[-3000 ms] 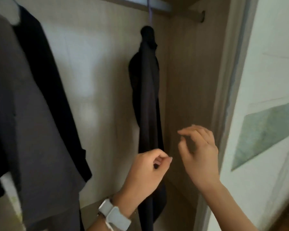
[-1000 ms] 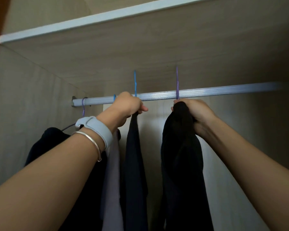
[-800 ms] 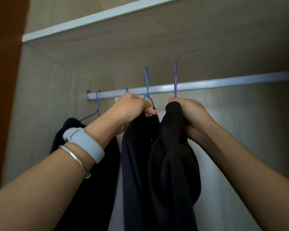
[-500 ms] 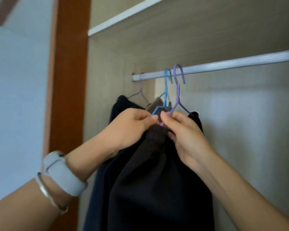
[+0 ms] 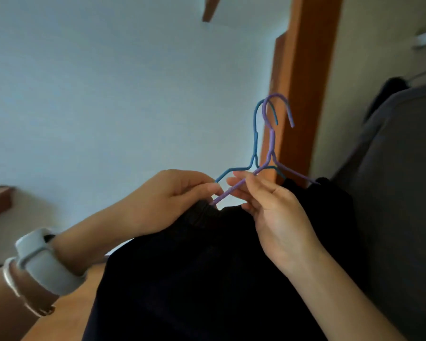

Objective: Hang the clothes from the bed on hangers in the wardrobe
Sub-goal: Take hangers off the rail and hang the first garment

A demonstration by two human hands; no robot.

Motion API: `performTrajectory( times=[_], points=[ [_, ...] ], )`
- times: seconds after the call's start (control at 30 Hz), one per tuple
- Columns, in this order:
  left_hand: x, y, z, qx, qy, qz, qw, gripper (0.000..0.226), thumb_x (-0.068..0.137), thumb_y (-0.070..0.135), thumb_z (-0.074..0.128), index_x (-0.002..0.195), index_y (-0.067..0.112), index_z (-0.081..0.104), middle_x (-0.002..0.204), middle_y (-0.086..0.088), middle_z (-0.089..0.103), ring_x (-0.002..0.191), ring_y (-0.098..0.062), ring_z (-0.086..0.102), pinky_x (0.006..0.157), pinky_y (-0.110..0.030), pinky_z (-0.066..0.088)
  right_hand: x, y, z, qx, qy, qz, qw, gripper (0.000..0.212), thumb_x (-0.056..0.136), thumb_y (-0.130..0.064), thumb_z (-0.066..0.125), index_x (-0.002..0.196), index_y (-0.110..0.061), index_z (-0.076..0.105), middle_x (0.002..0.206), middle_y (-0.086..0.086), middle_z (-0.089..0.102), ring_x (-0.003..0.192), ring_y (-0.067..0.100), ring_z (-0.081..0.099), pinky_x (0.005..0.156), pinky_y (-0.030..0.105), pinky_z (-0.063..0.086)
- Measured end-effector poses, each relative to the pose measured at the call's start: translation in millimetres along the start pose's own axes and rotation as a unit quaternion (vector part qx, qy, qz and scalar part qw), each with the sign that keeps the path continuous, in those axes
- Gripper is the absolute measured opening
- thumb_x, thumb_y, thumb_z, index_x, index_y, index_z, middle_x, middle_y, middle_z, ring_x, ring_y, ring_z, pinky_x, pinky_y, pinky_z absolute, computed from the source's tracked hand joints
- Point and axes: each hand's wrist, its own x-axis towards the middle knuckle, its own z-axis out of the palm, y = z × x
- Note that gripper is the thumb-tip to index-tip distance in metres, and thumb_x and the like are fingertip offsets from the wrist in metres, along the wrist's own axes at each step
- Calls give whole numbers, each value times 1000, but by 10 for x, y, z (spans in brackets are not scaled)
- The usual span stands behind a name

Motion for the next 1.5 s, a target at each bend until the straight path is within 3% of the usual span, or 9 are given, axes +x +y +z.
performTrajectory(
  times=[0.23, 0.33, 0.63, 0.87, 0.97, 1.07, 1.17, 1.3, 1.5],
  points=[
    [-143, -928, -653, 215, -32, -157, 963, 38, 80, 57, 48, 87, 25, 65, 70, 4, 60, 61, -5, 51, 62, -20, 40, 522, 749, 1158, 63, -79, 47, 994, 28, 92, -27, 52, 72, -24, 71, 78, -5, 69, 83, 11, 61, 85, 33, 47],
    [-63, -1317, -728, 330, 27, -167, 929, 26, 90, 40, 43, 96, 22, 60, 73, 9, 55, 68, -9, 52, 58, -21, 39, 816, 970, 1503, 84, -102, 43, 990, 28, 92, -25, 52, 72, -26, 71, 73, -9, 68, 76, 8, 60, 74, 24, 44],
    [268, -2372, -855, 426, 118, -140, 886, 37, 95, 39, 34, 125, 16, 40, 104, -2, 66, 92, -29, 63, 65, -31, 38, 1837, 1458, 2014, 42, -168, 17, 985, 24, 90, -28, 55, 72, -28, 71, 76, -12, 69, 66, 4, 60, 75, 23, 50],
    [827, -3375, -963, 459, 162, -201, 850, 33, 97, 37, 32, 113, 14, 49, 97, -7, 65, 83, -32, 62, 64, -35, 42, 3073, 1922, 2257, -126, -270, -69, 952, 20, 95, -27, 46, 96, -25, 66, 82, -17, 64, 71, 0, 62, 65, 10, 51],
    [1097, -3839, -1042, 486, 166, -249, 821, 33, 96, 37, 31, 112, 15, 49, 93, -4, 63, 72, -27, 58, 58, -33, 41, 3754, 2151, 2304, -165, -247, -180, 938, 15, 89, -22, 56, 85, -21, 71, 72, -17, 65, 63, -2, 61, 66, 12, 48],
    [1377, -4240, -1185, 508, 180, -295, 789, 33, 96, 38, 31, 113, 16, 48, 74, 7, 49, 52, -12, 42, 45, -25, 28, 4590, 2336, 2288, -148, -173, -317, 921, 14, 83, -24, 62, 91, -17, 71, 78, -21, 62, 73, -8, 57, 74, 5, 41],
    [1663, -4561, -1405, 494, 198, -338, 776, 30, 97, 37, 33, 114, 18, 48, 75, 9, 48, 53, -7, 39, 45, -20, 27, 5441, 2462, 2388, -183, -249, -259, 915, 47, 79, -39, 68, 122, -27, 54, 109, -11, 56, 102, -1, 52, 90, 7, 34],
    [1865, -4881, -1667, 475, 230, -373, 764, 25, 96, 35, 36, 109, 19, 50, 85, 5, 55, 70, -17, 49, 60, -30, 36, 6176, 2631, 2915, -312, -455, -183, 814, 62, 80, -50, 57, 137, -35, 38, 118, -13, 51, 112, 4, 46, 96, 22, 31],
    [1544, -5275, -2065, 441, 291, -447, 722, 15, 95, 27, 41, 100, 21, 53, 69, 17, 50, 75, -20, 55, 73, -37, 48, 6383, 3021, 4179, -318, -492, -303, 752, 49, 89, -57, 32, 103, -22, 63, 96, 5, 69, 95, 25, 61, 90, 45, 48]
  ],
)
